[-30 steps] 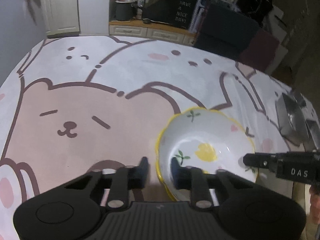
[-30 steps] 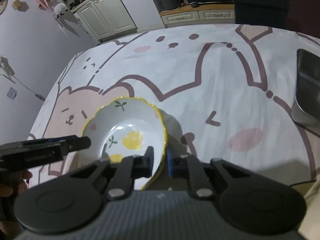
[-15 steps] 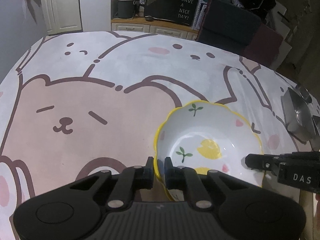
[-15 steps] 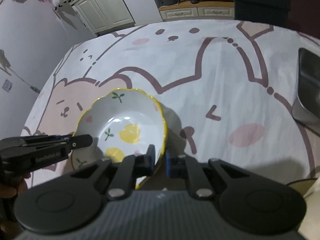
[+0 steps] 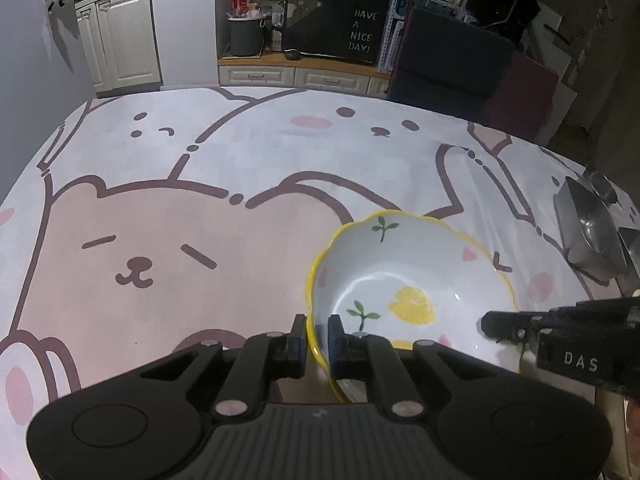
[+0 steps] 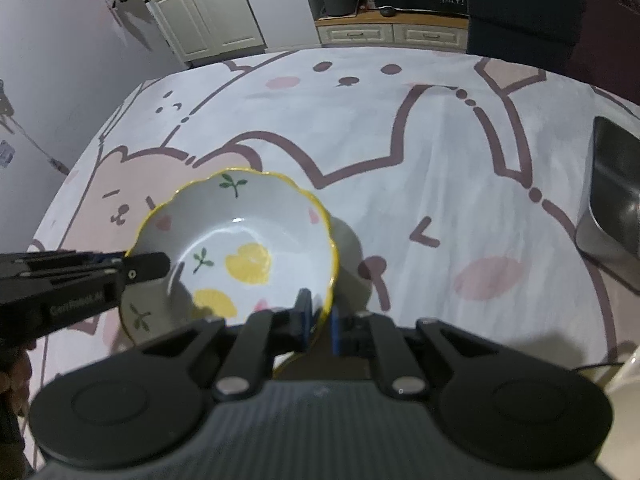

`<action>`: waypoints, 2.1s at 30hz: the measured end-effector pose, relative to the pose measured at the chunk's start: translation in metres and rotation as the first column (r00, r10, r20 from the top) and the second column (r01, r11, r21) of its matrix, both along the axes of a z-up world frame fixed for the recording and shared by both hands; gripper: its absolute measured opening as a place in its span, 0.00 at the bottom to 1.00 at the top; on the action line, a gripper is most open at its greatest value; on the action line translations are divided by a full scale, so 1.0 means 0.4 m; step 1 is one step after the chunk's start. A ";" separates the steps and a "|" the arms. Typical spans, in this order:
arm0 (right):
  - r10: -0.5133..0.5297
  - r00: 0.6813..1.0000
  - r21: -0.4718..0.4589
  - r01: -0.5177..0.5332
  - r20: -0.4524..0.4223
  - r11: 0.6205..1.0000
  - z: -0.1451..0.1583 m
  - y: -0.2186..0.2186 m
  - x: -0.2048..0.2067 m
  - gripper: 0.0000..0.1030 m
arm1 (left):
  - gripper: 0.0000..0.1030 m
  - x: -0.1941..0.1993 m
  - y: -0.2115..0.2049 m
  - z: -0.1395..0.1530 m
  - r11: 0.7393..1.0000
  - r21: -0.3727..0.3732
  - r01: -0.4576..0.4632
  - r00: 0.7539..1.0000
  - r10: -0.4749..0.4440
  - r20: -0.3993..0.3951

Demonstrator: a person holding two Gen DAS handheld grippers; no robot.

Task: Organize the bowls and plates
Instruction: 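Lift the floral bowl with both grippers and carry it to the cream bowl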

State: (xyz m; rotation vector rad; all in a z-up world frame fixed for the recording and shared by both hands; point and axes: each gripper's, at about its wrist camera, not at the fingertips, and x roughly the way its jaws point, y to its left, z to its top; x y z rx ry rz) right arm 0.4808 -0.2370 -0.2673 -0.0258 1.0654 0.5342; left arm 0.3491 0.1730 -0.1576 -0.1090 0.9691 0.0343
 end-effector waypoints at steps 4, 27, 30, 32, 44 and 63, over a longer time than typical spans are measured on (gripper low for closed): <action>0.002 1.000 -0.002 -0.002 0.018 1.000 0.011 -0.002 -0.003 0.11 | 0.10 -0.005 -0.003 0.005 1.000 0.002 0.009 1.000 -0.009 0.002; -0.003 0.997 0.036 0.000 0.080 0.999 0.106 -0.076 -0.065 0.11 | 0.10 -0.094 -0.059 0.126 0.999 0.022 0.031 0.996 -0.032 0.079; -0.008 0.996 0.041 0.004 0.091 0.999 0.126 -0.094 -0.085 0.11 | 0.10 -0.109 -0.076 0.145 0.999 0.026 0.036 0.995 -0.038 0.091; -0.014 0.995 0.042 0.010 0.098 0.999 0.140 -0.107 -0.097 0.11 | 0.10 -0.120 -0.089 0.158 0.999 0.029 0.040 0.994 -0.042 0.098; -0.052 0.991 0.044 0.047 0.122 0.998 0.198 -0.196 -0.173 0.11 | 0.10 -0.174 -0.192 0.213 0.994 0.047 0.095 0.987 -0.101 0.128; -0.178 0.976 0.044 0.173 0.129 0.984 0.237 -0.441 -0.260 0.11 | 0.11 -0.202 -0.424 0.227 0.968 0.049 0.247 0.958 -0.251 0.139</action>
